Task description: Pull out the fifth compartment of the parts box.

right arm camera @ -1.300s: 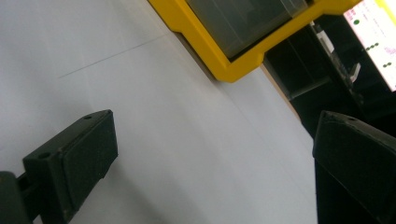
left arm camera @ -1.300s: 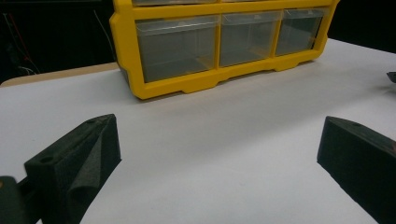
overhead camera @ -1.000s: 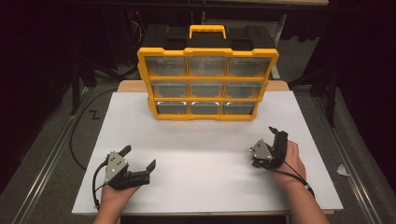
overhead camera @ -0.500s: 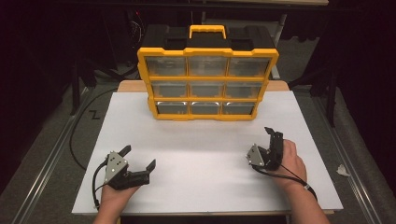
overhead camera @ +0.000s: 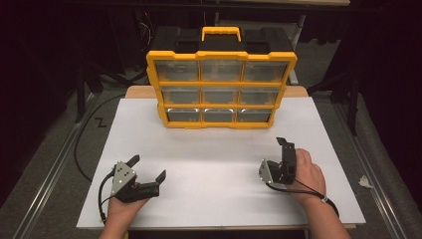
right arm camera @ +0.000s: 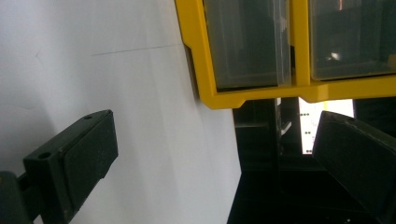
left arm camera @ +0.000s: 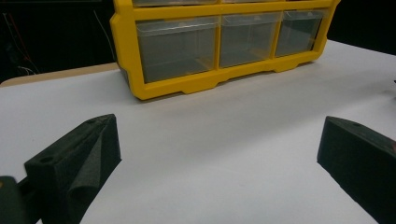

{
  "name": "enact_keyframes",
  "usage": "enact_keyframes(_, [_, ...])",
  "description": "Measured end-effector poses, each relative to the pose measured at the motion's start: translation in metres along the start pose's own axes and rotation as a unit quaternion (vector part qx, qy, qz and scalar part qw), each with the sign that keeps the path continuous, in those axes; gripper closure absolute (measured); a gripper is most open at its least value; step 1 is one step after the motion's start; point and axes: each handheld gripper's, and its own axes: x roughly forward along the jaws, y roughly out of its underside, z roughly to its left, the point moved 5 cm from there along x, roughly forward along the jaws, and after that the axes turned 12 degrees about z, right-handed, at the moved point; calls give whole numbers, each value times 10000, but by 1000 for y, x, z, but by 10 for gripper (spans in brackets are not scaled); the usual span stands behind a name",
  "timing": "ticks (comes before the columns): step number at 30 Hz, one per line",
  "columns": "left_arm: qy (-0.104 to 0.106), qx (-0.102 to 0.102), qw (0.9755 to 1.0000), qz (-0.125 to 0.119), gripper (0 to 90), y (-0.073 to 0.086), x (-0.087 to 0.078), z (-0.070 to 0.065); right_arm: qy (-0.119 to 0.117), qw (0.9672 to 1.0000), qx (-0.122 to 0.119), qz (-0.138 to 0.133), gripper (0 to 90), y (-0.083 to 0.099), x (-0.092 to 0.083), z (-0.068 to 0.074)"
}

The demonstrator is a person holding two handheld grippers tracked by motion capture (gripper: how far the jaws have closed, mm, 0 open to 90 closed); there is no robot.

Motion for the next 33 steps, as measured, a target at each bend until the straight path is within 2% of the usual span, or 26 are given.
enact_keyframes(9, [-37, 14, 10000, -1, 2, 0, 0, 0, 185, 9994, -306, -18, 13, -6, -2, 1])
enact_keyframes(17, [-66, -24, 10000, 25, 2, 0, 0, 2, 279, 9990, -335, -17, 43, -9, -4, 1])
enact_keyframes(21, [-69, -8, 10000, 21, 2, 0, 0, 1, 289, 9988, -386, -19, 74, -11, -3, 2])
enact_keyframes(22, [-63, 4, 10000, 27, 2, 0, 0, 1, 307, 9990, -335, 5, 84, -11, -3, 3])
enact_keyframes(25, [-72, 26, 10000, 27, 2, 0, 0, 0, 380, 9985, -388, -21, 146, -14, -4, 3])
enact_keyframes(26, [-72, 26, 10000, 27, 2, 0, 0, 0, 429, 9981, -430, -105, 157, -16, -3, 3])
enact_keyframes(30, [-108, 36, 9999, 30, 2, 0, 0, 0, 423, 9979, -477, -65, 184, -21, -4, 6])
enact_keyframes(31, [-113, 45, 9999, 28, 2, 0, 0, 0, 517, 9972, -525, -123, 193, -23, -3, 6])
enact_keyframes(33, [-113, 87, 9999, 41, 2, 0, 0, 0, 539, 9972, -506, -128, 216, -27, -4, 8])
